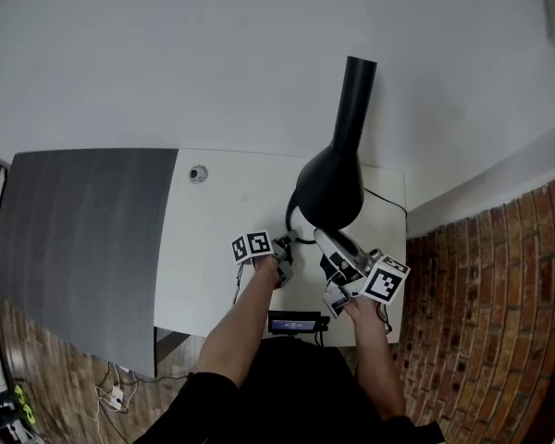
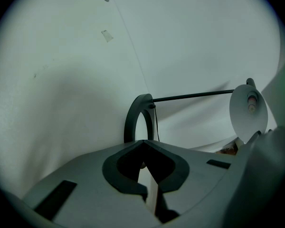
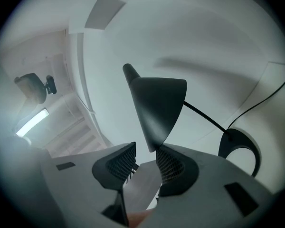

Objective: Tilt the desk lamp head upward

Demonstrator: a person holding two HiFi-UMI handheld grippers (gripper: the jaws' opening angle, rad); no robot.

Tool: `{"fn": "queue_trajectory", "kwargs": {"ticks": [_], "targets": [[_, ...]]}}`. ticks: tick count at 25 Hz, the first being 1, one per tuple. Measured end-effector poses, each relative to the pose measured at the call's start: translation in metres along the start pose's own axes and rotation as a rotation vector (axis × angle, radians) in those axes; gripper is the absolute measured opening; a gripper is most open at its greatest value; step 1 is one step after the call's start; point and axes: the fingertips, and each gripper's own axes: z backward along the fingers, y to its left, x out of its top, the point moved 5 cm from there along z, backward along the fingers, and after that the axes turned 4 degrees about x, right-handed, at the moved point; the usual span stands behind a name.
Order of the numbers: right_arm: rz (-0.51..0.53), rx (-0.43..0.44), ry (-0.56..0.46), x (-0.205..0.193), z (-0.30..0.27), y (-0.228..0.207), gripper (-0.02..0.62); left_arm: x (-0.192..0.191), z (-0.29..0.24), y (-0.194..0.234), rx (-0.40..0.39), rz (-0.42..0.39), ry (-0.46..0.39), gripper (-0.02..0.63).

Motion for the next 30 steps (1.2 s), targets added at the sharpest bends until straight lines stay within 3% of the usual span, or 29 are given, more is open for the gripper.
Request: {"fn": "queue_trajectory", "kwargs": {"ticks": [11, 19, 30], "targets": [[-0.029, 0.026, -0.037, 0.004, -0.002, 0.003, 0.117, 0.000, 0.001, 0.001, 0.006, -0.001, -0.003, 0.012], [-0.050, 0.096, -0.065, 0.003, 0.005, 0.021, 0.117, 0.000, 0.001, 0.000, 0.004, -0.005, -0.005, 0.011], [-0.020, 0.148, -0.067, 0.004, 0.010, 0.048, 0.117, 0.001, -0.001, 0.002, 0.002, -0.001, -0.002, 0.011]]}}
